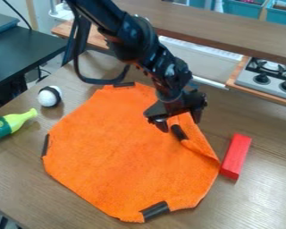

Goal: Fold cloth from the top right to the left

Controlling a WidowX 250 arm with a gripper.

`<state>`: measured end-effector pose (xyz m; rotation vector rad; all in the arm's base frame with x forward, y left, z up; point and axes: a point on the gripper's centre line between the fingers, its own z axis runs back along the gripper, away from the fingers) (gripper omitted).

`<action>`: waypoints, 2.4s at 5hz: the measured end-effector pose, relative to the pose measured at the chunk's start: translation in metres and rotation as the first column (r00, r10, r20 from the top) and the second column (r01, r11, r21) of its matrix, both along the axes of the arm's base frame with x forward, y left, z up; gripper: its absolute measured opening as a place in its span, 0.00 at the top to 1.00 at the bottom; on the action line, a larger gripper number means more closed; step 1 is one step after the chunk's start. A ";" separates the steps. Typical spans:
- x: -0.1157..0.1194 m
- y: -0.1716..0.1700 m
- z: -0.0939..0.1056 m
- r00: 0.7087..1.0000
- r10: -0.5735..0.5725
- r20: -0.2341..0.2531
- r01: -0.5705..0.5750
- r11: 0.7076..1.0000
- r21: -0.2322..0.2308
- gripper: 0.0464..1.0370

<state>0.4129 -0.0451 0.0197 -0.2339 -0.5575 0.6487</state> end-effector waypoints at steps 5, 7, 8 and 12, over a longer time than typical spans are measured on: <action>0.005 -0.016 -0.015 0.999 -0.039 0.022 0.038 0.998 0.041 0.99; 0.006 -0.025 0.005 0.997 -0.057 0.052 0.058 0.998 -0.020 1.00; 0.013 -0.015 0.059 0.988 -0.016 0.152 0.033 0.993 -0.113 1.00; -0.054 0.078 0.072 0.995 -0.008 0.096 0.028 0.978 -0.208 1.00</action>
